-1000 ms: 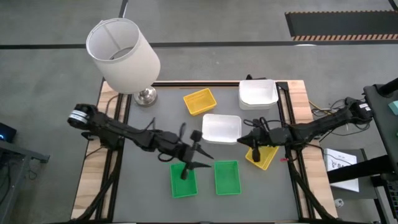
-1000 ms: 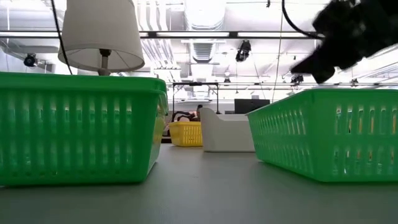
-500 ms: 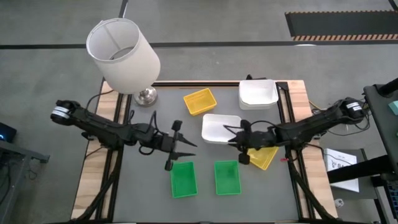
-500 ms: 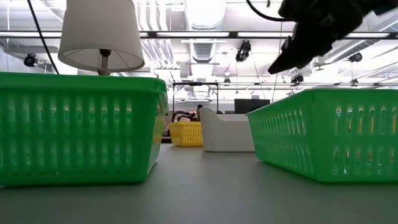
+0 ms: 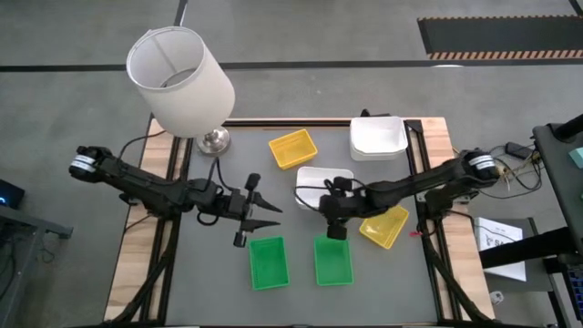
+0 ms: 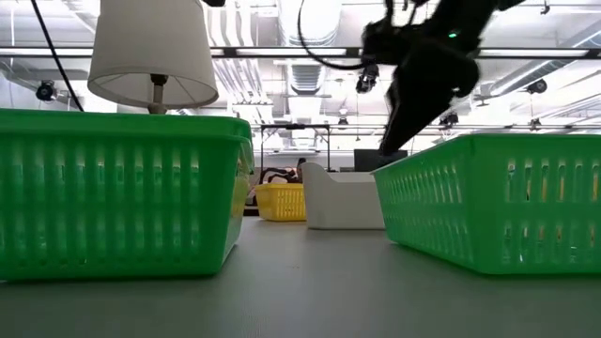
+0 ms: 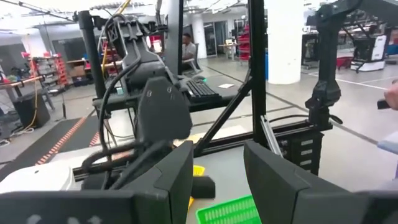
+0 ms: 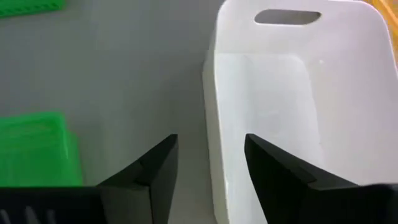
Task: Stack baskets by color
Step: Stack the bottom white bin on the top white bin
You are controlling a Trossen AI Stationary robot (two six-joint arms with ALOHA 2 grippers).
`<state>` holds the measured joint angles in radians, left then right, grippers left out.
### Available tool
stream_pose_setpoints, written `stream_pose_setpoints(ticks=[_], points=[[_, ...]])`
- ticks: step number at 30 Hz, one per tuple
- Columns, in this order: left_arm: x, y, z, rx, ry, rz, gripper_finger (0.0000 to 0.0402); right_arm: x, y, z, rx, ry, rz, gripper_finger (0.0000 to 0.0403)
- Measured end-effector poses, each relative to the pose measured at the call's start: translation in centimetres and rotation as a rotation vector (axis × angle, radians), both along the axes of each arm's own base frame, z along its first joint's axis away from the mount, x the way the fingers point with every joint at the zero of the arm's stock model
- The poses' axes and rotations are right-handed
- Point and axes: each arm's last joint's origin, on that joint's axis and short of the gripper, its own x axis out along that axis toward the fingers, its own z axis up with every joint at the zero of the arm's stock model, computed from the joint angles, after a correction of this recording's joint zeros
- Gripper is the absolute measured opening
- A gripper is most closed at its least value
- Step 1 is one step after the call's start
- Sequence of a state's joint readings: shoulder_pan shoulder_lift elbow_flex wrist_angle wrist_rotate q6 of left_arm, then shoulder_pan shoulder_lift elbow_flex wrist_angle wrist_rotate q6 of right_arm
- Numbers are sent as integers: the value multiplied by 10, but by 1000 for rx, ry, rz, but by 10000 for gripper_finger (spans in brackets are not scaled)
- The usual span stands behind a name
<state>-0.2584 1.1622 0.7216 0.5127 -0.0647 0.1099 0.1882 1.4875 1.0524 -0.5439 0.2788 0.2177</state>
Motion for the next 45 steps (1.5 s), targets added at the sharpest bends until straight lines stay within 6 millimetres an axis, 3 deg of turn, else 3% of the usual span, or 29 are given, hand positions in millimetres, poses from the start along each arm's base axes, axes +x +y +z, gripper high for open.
stream_pose_setpoints(ticks=[6, 13, 23, 29, 35, 42, 45], points=[[-1, 0, -2, 1, 4, 0, 127, 24, -8, -19, 27, 122, 38, 177], [-1, 0, -2, 0, 3, 0, 127, 38, -17, -40, -9, 230, 68, 153], [-1, 0, -2, 1, 3, 0, 127, 36, -18, -43, -30, 253, 113, 17], [-1, 0, -2, 1, 4, 0, 127, 33, -18, -29, -27, 232, 118, 9], [-1, 0, -2, 1, 3, 0, 127, 23, -18, 2, -53, 190, 174, 9], [-1, 0, -2, 1, 4, 1, 127, -12, -26, 46, -189, 197, 436, 9], [-1, 0, -2, 1, 4, 0, 127, -29, -41, 66, -205, 156, 433, 8]])
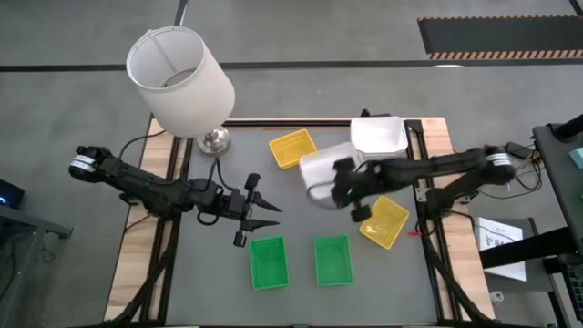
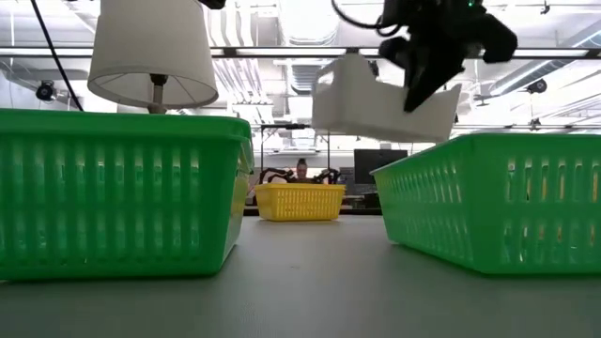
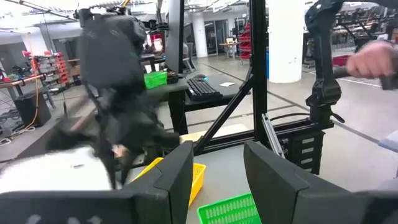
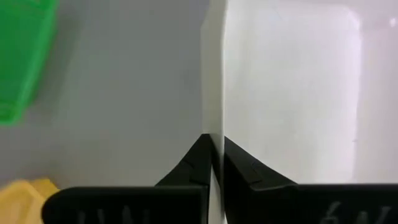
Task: Stack baskets by color
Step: Stack the bottom white bin on the top white bin
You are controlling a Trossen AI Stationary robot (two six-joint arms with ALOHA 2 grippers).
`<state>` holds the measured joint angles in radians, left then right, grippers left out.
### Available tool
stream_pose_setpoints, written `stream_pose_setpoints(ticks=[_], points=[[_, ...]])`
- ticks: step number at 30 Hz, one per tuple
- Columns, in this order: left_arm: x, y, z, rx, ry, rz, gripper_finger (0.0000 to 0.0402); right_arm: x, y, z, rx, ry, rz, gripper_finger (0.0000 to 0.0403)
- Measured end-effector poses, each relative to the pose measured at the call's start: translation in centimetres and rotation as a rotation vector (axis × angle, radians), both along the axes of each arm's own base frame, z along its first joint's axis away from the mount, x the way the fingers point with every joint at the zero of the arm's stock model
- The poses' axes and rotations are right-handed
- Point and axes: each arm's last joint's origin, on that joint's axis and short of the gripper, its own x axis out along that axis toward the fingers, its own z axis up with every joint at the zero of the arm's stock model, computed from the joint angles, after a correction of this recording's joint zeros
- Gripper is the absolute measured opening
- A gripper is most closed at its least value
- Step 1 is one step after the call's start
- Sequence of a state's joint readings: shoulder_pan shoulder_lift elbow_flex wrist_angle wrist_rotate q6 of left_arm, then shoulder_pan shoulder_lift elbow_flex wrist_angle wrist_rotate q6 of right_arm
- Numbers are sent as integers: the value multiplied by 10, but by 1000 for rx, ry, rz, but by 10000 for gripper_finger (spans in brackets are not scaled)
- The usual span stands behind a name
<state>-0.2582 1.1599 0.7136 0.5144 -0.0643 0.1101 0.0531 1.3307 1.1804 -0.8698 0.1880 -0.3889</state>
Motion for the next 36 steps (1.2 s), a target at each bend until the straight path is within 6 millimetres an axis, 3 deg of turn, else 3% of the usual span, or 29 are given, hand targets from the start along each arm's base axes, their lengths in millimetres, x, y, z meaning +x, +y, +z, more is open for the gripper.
stream_pose_setpoints(ticks=[6, 11, 18, 24, 36], points=[[0, 0, 0, 0, -1, 0, 127, -43, -44, 29, 39, -71, -142, 8], [0, 0, 0, 0, 0, 0, 127, -72, -78, 40, 51, -122, -231, 8], [0, 0, 0, 0, 0, 0, 127, -98, -117, 30, 42, -79, -243, 8], [0, 0, 0, 0, 0, 0, 127, -106, -143, 17, 96, -39, -262, 8], [0, 0, 0, 1, 0, 0, 127, -122, -174, 4, 166, -4, -346, 8]])
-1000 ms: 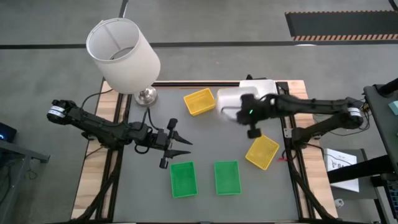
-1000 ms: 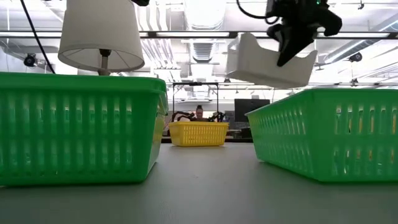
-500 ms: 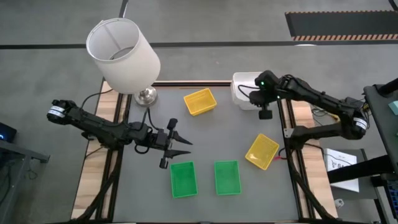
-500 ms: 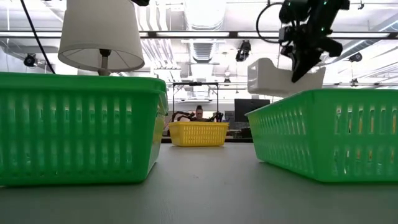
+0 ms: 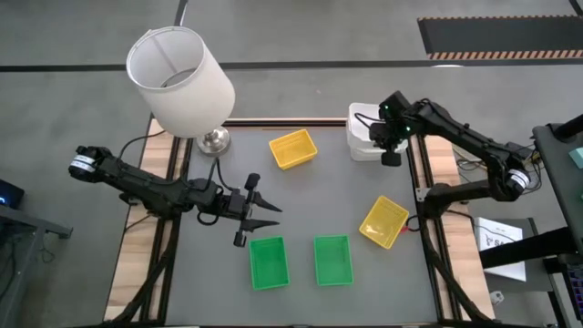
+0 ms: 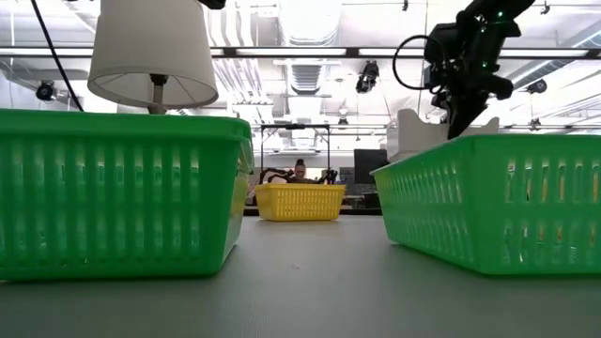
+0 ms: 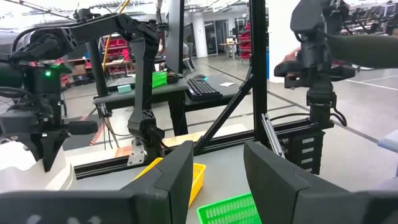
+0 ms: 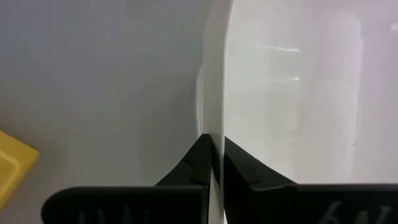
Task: Stack baskets by color
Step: Stack the bottom white bin on the top white bin
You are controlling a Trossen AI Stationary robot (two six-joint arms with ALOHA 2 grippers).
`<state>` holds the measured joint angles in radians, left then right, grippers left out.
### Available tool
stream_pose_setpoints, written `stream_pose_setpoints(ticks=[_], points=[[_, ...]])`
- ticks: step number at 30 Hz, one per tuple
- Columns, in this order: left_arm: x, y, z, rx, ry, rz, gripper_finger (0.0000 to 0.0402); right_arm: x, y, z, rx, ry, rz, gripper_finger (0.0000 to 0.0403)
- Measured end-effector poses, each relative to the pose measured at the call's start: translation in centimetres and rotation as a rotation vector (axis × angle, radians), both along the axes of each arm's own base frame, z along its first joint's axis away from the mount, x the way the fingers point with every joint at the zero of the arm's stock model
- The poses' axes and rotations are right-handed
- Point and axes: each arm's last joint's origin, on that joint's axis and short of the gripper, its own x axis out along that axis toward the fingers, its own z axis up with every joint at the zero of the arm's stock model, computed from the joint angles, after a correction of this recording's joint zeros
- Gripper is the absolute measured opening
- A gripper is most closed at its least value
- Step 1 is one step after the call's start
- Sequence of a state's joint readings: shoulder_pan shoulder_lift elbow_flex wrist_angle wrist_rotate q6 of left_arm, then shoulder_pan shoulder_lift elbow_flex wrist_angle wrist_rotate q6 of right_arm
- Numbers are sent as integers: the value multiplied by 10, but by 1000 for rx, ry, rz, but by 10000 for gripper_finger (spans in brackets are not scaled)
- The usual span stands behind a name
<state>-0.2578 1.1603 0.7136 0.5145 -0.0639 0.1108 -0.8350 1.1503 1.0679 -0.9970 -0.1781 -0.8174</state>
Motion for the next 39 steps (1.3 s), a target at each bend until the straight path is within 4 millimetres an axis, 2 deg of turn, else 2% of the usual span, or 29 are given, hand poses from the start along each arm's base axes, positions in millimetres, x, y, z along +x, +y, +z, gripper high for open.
stream_pose_setpoints(ticks=[5, 14, 24, 39], points=[[0, 0, 0, 0, 0, 0, 127, -9, -1, -2, -40, 112, -19, 8], [0, 0, 0, 0, 0, 0, 127, -10, -3, -6, -33, 108, -19, 8], [0, 0, 0, 1, 0, 0, 127, -10, -2, -24, -29, 111, -33, 8], [0, 0, 0, 1, -1, 0, 127, -11, -4, -24, -50, 115, -72, 9]])
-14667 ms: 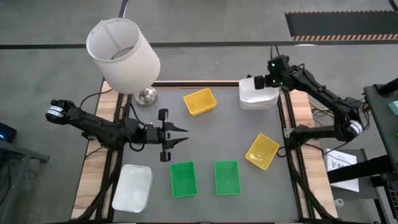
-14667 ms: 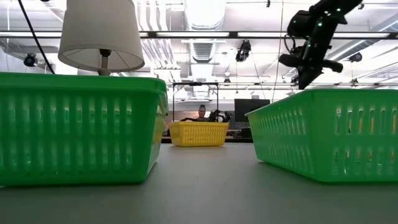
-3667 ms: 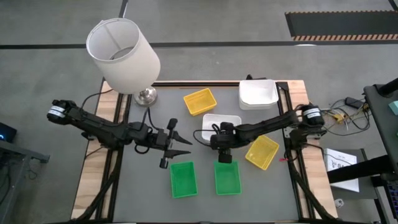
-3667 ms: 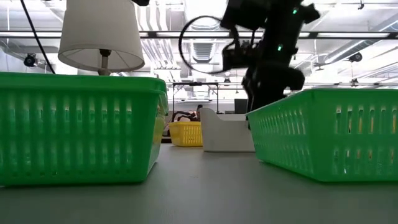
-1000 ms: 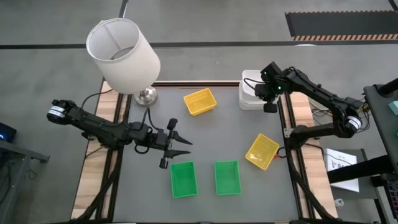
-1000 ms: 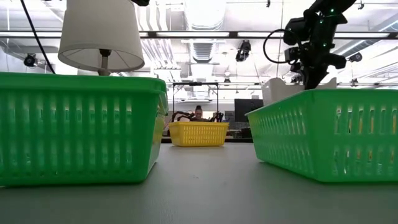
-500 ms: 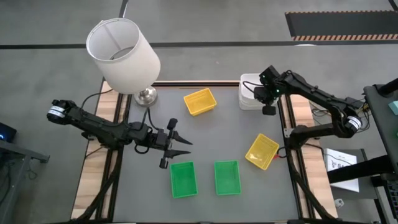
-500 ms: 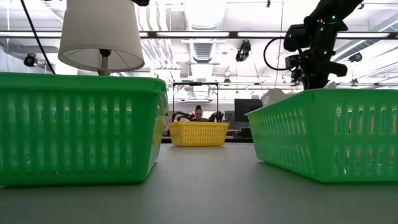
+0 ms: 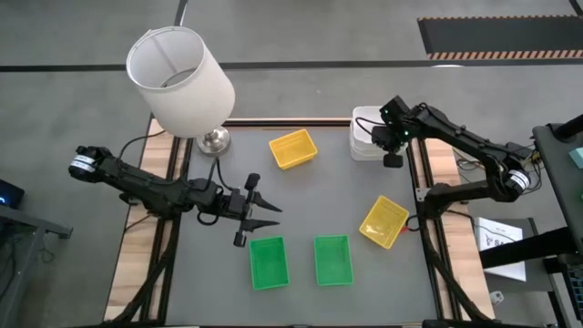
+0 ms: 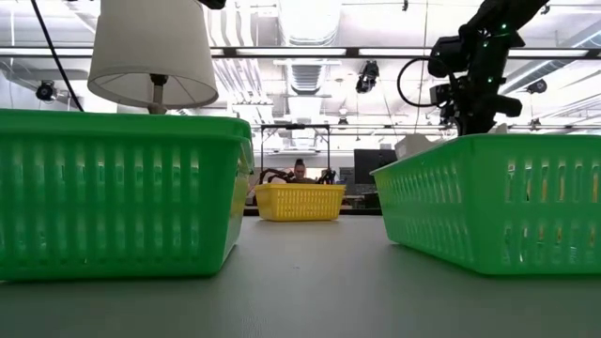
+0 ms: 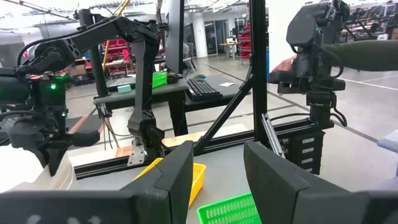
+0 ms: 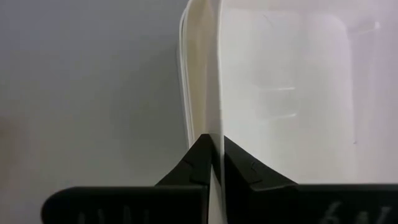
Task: Stack baskets by color
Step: Stack the bottom white bin on the top white bin
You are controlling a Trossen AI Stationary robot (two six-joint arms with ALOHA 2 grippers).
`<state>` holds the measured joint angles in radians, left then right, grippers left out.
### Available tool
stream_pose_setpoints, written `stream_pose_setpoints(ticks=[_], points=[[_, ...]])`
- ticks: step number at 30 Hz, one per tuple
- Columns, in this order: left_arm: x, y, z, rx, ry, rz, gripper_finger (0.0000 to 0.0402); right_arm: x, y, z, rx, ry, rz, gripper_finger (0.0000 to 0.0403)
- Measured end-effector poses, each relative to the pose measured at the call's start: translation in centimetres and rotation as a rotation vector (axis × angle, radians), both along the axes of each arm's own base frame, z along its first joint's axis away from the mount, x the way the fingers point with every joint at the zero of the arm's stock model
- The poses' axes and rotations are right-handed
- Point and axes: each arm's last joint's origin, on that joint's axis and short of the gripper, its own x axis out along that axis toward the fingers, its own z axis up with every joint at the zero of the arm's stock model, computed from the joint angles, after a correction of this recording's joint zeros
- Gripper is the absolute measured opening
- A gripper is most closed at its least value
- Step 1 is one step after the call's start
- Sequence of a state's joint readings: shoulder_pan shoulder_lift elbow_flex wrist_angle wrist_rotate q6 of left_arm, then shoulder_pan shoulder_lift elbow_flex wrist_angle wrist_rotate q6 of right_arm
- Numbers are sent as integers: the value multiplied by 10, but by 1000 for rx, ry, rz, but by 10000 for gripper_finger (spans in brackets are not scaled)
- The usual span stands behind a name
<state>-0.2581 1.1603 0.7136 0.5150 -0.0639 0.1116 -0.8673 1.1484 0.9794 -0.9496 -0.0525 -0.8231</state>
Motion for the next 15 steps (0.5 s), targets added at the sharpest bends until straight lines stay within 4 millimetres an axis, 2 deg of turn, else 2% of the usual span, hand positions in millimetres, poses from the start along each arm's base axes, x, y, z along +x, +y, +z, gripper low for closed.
stream_pose_setpoints(ticks=[9, 15], points=[[0, 0, 0, 0, 0, 0, 127, 1, -2, -1, -24, -4, 3, 9], [0, 0, 0, 0, -1, 0, 127, 0, -1, -9, -15, -4, -15, 17]])
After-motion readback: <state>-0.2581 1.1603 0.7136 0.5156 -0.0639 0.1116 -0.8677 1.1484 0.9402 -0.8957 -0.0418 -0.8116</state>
